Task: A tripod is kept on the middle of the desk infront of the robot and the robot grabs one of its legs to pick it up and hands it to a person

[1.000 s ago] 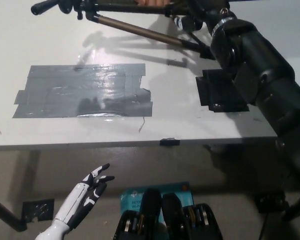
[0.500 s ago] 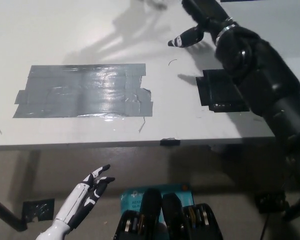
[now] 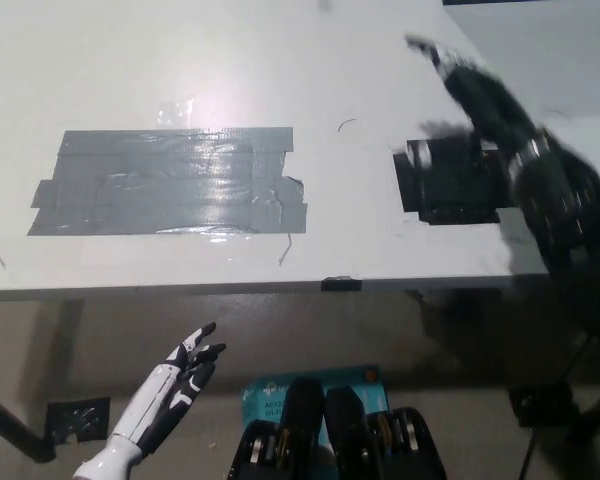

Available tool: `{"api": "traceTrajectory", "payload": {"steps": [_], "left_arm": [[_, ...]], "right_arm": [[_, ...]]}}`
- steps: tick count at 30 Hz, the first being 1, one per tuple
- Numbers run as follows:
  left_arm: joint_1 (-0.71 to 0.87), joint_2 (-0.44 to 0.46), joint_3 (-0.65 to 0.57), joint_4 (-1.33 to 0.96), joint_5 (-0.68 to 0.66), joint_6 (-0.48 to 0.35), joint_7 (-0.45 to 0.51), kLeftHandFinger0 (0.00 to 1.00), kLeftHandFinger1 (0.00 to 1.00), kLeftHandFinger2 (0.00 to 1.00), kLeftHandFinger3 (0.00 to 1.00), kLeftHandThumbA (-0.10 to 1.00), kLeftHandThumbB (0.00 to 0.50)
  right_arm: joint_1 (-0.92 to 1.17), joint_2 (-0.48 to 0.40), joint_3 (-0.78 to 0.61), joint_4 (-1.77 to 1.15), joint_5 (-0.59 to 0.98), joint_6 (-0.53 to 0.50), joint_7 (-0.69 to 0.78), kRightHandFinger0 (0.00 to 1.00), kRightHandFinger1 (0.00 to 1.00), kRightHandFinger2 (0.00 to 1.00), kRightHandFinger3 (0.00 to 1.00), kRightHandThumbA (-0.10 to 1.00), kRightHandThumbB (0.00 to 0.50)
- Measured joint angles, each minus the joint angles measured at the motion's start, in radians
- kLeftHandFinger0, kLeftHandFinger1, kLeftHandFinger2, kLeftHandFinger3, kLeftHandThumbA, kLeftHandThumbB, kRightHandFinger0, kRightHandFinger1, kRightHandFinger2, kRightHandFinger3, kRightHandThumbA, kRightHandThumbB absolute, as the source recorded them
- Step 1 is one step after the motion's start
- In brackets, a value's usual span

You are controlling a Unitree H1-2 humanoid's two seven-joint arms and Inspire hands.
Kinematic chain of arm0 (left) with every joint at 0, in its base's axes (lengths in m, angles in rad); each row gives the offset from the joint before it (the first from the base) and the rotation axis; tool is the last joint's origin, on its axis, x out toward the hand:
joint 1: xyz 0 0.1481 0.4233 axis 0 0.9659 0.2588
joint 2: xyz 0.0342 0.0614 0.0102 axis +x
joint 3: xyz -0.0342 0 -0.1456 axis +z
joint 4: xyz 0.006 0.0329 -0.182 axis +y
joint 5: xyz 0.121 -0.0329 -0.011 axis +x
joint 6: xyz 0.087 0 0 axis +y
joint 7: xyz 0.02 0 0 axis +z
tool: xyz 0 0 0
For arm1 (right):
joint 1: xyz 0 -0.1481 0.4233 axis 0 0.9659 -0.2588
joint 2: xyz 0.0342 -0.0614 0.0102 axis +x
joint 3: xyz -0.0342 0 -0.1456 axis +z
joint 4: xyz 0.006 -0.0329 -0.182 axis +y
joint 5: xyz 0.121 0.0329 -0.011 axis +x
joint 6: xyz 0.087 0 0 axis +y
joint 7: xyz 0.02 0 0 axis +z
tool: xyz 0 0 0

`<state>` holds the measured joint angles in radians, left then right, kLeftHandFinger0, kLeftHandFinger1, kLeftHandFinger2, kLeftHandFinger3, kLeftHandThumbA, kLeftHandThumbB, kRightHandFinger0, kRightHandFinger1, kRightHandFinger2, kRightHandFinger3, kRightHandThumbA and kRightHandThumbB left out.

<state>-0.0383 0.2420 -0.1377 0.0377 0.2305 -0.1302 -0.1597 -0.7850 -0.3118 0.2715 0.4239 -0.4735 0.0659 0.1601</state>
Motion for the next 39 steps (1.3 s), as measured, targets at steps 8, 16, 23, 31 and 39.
{"api": "traceTrajectory", "payload": {"steps": [8,16,23,31,39], "left_arm": [[-0.024,-0.001,0.000,0.018,0.000,0.001,0.000,0.95,1.00,1.00,1.00,1.00,0.162],[-0.023,-0.004,0.000,0.032,0.000,0.000,0.000,0.97,1.00,1.00,1.00,1.00,0.199],[-0.015,-0.018,0.000,0.031,-0.001,0.000,0.000,0.98,1.00,1.00,1.00,1.00,0.206],[0.032,-0.022,0.000,0.020,-0.001,-0.003,0.000,0.96,1.00,1.00,1.00,1.00,0.223],[0.105,-0.027,-0.008,-0.005,0.001,-0.010,0.001,0.97,1.00,1.00,1.00,1.00,0.222]], "right_arm": [[0.354,-0.029,-0.029,-0.252,0.064,0.017,0.001,1.00,1.00,1.00,1.00,1.00,0.338],[0.652,0.014,-0.084,-0.514,0.181,-0.013,-0.005,1.00,1.00,1.00,1.00,0.95,0.213],[0.799,0.133,-0.150,-0.513,0.300,-0.092,-0.011,1.00,1.00,1.00,1.00,0.93,0.193],[0.839,0.165,-0.191,-0.473,0.400,-0.170,-0.005,1.00,1.00,1.00,1.00,0.96,0.225],[0.912,0.162,-0.180,-0.472,0.417,-0.192,0.008,1.00,1.00,1.00,1.00,0.99,0.247]]}}
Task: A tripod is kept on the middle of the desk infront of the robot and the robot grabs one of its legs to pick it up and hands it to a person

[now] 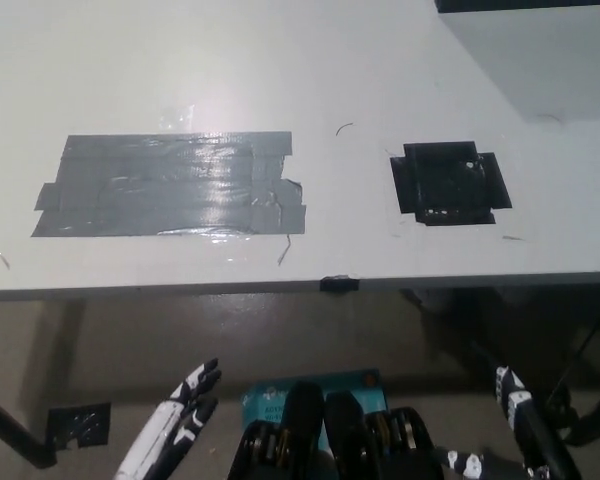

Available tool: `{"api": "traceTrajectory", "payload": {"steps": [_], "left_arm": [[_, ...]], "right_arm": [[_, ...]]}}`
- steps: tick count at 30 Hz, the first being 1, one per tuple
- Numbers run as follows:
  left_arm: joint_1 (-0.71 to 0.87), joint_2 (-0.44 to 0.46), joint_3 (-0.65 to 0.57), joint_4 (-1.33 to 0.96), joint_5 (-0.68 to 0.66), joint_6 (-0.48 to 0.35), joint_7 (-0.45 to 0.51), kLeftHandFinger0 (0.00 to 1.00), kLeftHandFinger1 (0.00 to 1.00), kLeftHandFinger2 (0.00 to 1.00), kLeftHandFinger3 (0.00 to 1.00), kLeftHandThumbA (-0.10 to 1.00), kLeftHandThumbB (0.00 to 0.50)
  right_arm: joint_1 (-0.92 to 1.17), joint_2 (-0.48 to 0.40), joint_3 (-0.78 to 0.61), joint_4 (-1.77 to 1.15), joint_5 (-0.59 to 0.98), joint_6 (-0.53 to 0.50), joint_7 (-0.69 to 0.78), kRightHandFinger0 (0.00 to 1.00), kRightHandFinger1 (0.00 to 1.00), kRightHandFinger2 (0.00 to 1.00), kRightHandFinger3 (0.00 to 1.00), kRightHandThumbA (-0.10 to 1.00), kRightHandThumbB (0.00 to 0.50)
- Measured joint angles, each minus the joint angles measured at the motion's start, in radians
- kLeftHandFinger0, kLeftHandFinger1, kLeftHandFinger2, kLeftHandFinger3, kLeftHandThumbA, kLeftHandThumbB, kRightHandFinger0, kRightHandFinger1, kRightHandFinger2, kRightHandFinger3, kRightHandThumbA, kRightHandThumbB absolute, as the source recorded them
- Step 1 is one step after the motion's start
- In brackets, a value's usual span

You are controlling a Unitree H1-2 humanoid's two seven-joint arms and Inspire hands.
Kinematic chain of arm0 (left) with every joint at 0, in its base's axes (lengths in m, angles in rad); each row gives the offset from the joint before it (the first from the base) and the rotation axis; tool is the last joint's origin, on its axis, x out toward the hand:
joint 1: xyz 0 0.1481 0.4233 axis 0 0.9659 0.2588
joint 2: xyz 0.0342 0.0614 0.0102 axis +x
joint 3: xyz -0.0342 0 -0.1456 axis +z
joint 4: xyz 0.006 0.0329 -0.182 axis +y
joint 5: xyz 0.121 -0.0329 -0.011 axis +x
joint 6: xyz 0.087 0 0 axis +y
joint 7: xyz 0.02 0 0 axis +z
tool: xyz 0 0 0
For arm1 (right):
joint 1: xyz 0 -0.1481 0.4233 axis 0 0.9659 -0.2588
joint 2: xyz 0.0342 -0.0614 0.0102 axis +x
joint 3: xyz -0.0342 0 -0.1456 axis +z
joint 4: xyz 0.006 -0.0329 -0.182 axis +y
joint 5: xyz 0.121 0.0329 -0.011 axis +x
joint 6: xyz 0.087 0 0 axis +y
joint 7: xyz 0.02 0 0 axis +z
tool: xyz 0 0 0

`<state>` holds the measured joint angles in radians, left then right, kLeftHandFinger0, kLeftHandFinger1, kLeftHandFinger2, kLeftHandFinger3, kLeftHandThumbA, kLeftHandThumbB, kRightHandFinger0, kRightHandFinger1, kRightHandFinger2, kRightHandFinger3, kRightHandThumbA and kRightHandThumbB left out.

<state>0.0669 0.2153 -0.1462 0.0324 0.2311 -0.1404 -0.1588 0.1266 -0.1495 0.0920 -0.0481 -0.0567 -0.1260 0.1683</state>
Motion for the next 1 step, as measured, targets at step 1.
{"api": "traceTrajectory", "payload": {"steps": [1], "left_arm": [[0.010,-0.002,-0.001,-0.002,0.000,-0.002,0.000,0.97,1.00,1.00,1.00,1.00,0.222]], "right_arm": [[0.009,0.000,0.002,0.000,0.000,-0.001,0.001,1.00,1.00,1.00,1.00,0.99,0.247]]}}
